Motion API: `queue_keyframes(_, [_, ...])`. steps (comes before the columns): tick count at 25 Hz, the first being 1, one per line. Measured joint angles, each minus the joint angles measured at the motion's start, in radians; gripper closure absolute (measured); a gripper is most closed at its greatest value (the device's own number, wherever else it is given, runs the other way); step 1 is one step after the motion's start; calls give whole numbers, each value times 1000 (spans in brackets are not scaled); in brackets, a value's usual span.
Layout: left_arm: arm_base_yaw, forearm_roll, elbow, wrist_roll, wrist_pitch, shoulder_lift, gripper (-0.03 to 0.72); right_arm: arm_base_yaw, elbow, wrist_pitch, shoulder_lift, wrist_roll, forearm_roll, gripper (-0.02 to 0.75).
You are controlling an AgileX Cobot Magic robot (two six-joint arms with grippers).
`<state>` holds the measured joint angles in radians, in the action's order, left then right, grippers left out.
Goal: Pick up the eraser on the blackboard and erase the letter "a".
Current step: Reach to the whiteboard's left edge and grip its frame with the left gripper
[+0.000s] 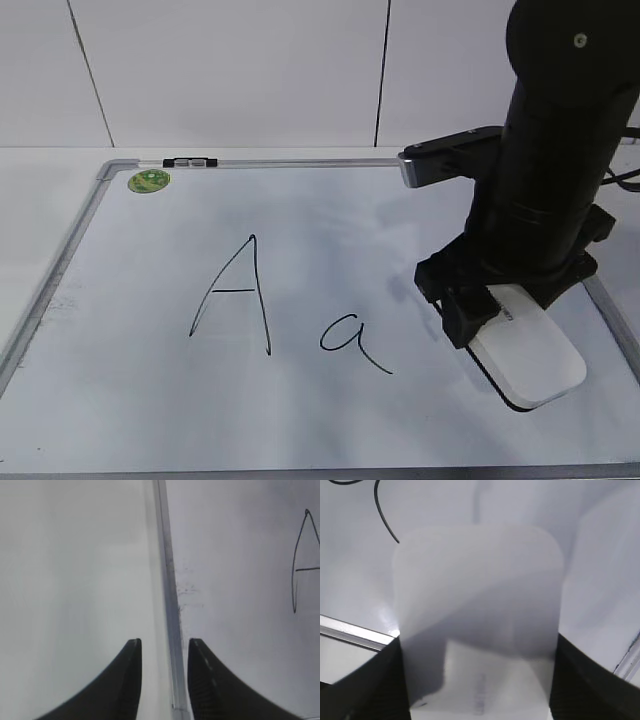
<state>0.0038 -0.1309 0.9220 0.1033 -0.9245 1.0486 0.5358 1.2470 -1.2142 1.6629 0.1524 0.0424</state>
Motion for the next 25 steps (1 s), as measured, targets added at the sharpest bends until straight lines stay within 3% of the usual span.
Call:
queue_keyframes(10, [0,-101,204,0,11,416,449,0,0,2,0,0,0,209])
queue_keyframes(25, [0,-119,215,28,30,668,452,0,0,2,0,-9,0,209])
